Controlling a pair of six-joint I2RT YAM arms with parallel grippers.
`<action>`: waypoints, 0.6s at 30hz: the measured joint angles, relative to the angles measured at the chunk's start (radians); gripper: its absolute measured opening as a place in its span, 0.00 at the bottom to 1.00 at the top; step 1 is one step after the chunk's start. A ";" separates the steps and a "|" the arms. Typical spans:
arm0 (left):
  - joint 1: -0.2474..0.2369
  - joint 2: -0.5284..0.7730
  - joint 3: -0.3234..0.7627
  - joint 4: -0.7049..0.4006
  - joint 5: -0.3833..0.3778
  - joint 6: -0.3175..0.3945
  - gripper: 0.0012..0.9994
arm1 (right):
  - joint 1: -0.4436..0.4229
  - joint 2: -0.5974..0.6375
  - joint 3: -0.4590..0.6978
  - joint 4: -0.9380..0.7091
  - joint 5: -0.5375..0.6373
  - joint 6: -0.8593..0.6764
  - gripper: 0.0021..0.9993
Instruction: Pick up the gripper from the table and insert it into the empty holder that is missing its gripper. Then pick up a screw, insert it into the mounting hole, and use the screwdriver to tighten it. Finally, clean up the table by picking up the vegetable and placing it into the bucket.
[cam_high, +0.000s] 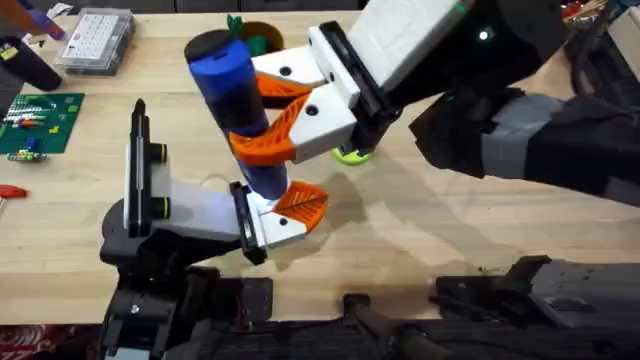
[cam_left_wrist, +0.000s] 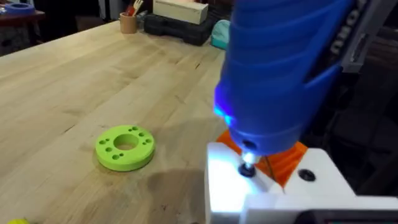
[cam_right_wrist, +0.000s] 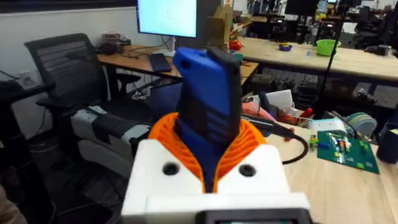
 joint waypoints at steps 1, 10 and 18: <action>0.000 0.000 0.000 0.000 0.000 0.000 0.02 | 0.000 0.000 0.000 -0.001 0.000 -0.002 0.05; 0.000 0.000 0.000 0.000 0.000 -0.003 0.02 | 0.000 0.000 0.000 -0.017 0.007 -0.020 0.05; 0.000 0.000 0.000 0.000 0.000 -0.003 0.02 | 0.001 0.000 0.000 -0.021 0.010 -0.023 0.05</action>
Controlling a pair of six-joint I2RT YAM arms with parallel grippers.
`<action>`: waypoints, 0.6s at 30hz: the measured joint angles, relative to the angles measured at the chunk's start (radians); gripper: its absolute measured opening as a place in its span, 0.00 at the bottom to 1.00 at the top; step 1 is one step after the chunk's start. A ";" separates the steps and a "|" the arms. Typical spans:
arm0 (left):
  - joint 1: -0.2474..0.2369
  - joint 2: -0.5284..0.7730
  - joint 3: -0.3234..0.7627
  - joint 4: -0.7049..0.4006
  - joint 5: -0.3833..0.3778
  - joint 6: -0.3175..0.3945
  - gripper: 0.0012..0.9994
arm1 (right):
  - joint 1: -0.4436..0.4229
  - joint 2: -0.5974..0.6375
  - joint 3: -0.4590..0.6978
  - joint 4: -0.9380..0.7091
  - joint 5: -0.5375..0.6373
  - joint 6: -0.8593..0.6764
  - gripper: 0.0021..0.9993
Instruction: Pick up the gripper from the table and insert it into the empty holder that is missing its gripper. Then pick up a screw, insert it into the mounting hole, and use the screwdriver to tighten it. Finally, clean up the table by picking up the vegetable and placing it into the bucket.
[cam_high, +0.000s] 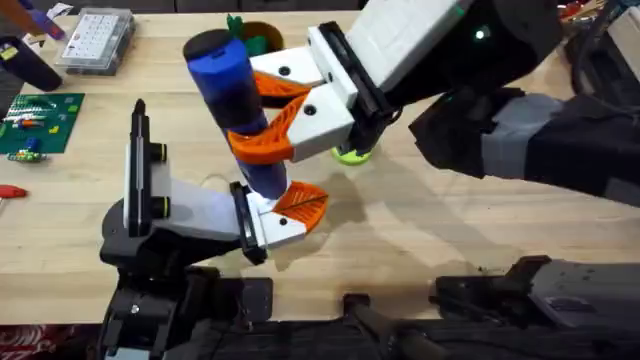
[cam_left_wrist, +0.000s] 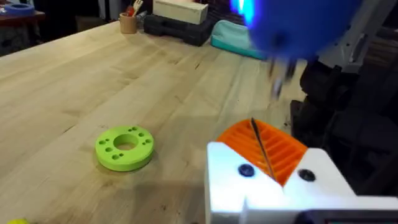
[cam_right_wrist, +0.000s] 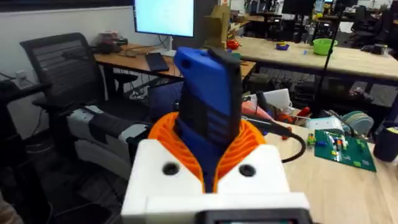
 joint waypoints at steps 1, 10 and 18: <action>0.000 0.000 0.000 0.000 0.000 0.000 0.02 | 0.000 0.000 0.000 0.000 0.000 0.000 0.05; 0.000 0.000 0.000 0.000 0.000 0.000 0.02 | 0.002 0.000 0.000 -0.003 0.000 -0.001 0.05; 0.000 0.000 0.000 0.000 0.000 0.000 0.02 | 0.002 0.000 0.000 0.005 0.000 0.003 0.05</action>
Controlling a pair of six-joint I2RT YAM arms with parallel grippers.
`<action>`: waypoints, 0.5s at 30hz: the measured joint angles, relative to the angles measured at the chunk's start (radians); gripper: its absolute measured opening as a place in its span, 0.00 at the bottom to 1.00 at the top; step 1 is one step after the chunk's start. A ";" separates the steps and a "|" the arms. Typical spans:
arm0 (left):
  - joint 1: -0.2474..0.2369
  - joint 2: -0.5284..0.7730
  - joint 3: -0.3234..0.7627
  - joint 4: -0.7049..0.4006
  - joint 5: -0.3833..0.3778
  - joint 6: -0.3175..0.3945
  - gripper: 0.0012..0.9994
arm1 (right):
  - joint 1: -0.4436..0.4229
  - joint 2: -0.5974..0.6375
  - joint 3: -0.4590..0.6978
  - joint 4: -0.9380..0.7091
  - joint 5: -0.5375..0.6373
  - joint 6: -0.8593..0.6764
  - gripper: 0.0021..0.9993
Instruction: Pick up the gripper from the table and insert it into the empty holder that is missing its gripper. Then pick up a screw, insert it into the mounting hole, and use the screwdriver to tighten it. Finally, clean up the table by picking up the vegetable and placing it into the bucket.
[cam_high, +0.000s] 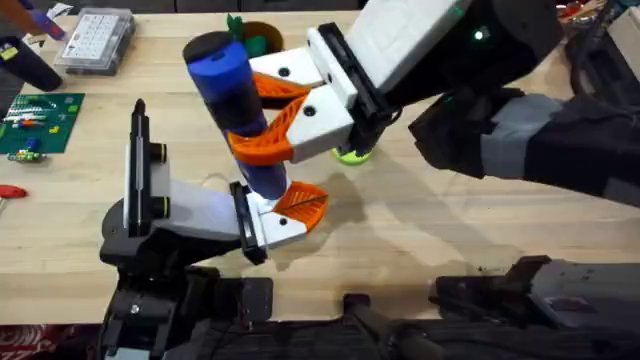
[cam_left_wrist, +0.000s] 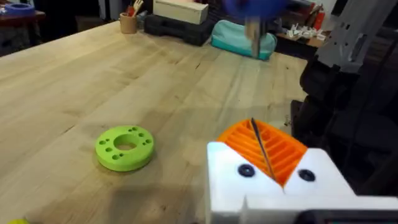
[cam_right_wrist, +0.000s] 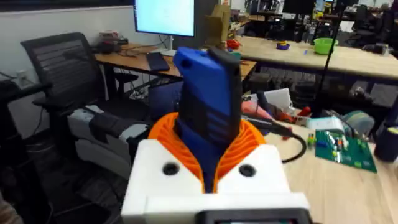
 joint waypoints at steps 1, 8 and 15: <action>0.000 0.000 0.000 0.000 0.000 0.000 0.02 | 0.000 0.000 0.000 0.009 0.000 0.006 0.05; 0.000 0.000 0.000 0.000 0.000 0.000 0.02 | -0.008 0.001 0.113 -0.108 -0.036 0.078 0.05; 0.000 0.000 0.000 0.000 0.000 0.000 0.02 | -0.028 0.001 0.370 -0.400 -0.054 0.035 0.05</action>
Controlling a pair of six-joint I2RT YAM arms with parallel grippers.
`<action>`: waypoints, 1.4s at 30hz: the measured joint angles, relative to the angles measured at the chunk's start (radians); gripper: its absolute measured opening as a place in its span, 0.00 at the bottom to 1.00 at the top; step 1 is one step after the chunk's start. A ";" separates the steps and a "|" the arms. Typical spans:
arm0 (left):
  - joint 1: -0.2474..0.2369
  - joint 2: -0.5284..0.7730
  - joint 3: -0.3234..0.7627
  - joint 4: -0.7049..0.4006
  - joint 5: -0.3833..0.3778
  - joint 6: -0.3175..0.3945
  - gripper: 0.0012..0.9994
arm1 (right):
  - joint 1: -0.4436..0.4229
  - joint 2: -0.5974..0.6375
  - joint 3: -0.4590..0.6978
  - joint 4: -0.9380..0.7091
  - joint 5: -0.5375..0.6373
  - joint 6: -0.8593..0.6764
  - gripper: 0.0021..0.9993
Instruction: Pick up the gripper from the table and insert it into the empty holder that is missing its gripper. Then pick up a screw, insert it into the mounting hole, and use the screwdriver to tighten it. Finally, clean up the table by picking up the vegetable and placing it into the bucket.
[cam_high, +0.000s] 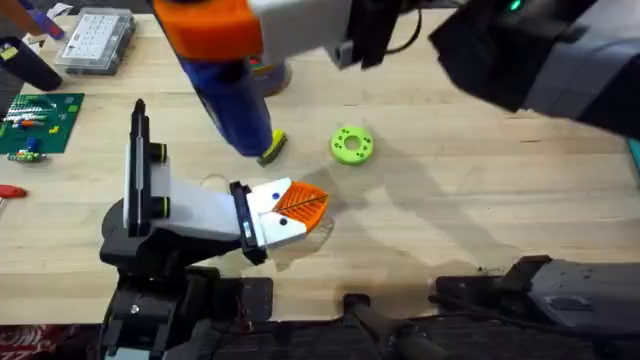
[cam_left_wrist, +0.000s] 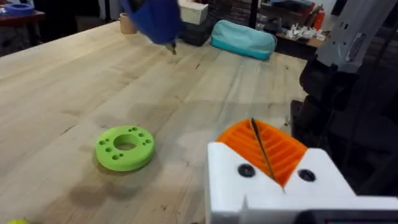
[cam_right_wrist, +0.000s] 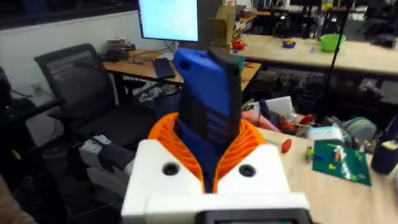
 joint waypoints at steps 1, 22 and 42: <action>0.000 0.000 0.000 0.000 0.000 0.000 0.02 | -0.001 0.000 0.016 -0.014 -0.002 -0.010 0.05; 0.000 0.000 0.000 0.000 0.000 0.000 0.02 | -0.117 0.000 0.247 -1.258 0.236 -0.657 0.05; 0.000 0.000 0.000 -0.001 0.000 0.000 0.02 | -0.155 0.044 0.351 -1.725 1.145 -1.115 0.05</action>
